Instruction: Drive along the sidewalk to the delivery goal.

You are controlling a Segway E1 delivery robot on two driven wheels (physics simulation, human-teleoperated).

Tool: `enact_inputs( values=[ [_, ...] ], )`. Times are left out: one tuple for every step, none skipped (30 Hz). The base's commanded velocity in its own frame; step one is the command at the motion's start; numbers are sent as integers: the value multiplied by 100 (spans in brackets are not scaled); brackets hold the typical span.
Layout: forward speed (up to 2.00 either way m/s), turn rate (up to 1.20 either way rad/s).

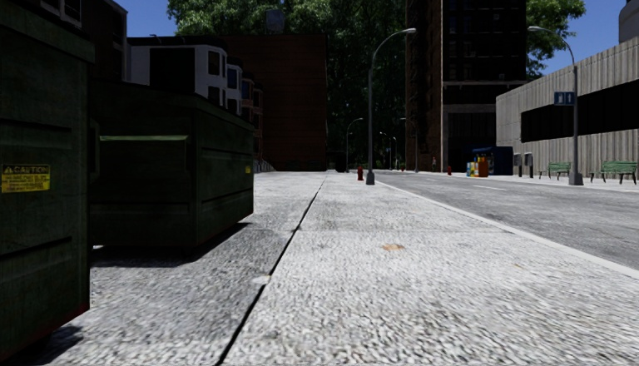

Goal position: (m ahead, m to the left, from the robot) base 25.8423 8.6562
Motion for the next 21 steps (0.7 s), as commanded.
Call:
enact_inputs(
  values=[
    [200,0],
    [200,0],
    [200,0],
    [200,0],
    [200,0],
    [200,0],
    [200,0],
    [200,0],
    [200,0],
    [200,0],
    [200,0],
    [200,0],
    [200,0],
    [200,0],
    [200,0],
    [200,0],
    [200,0],
    [200,0],
    [200,0],
    [200,0],
    [200,0]
  ],
)
